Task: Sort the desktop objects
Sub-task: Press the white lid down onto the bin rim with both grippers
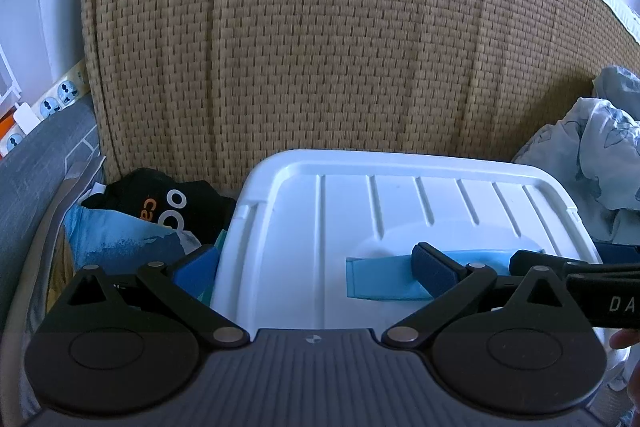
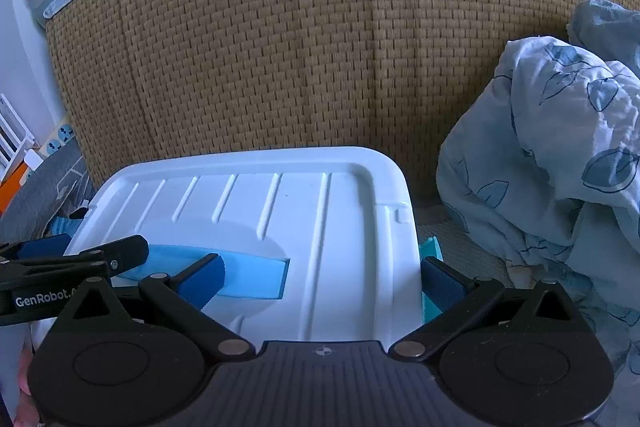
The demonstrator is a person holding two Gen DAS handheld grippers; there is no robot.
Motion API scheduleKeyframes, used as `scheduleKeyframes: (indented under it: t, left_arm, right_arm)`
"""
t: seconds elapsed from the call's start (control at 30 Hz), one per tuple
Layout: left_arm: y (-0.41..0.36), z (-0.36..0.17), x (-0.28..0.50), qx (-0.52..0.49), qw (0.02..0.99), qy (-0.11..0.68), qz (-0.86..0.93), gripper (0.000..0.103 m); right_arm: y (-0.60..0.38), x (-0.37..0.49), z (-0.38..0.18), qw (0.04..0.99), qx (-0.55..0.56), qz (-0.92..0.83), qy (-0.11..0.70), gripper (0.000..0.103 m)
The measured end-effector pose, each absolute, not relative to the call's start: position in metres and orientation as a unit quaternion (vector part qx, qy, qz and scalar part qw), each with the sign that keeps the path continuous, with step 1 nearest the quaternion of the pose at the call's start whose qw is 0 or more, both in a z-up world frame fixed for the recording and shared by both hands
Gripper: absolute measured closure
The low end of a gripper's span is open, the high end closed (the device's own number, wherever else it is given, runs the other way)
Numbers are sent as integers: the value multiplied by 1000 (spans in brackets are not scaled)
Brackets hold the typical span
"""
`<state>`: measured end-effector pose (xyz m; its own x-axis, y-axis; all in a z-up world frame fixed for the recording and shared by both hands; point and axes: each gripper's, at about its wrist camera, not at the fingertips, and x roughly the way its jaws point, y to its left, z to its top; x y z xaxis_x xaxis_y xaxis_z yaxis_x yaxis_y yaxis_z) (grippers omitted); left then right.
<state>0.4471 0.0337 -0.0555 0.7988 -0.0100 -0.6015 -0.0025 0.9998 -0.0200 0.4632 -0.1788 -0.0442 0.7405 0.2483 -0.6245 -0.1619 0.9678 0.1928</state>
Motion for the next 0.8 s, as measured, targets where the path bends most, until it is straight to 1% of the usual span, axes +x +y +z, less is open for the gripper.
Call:
scheduleKeyframes:
  t: [0.8]
  left_arm:
    - [31,-56,455,-7,952,306,2,0]
  right_arm:
    - [-184,473,-44,929,81,111,343,0]
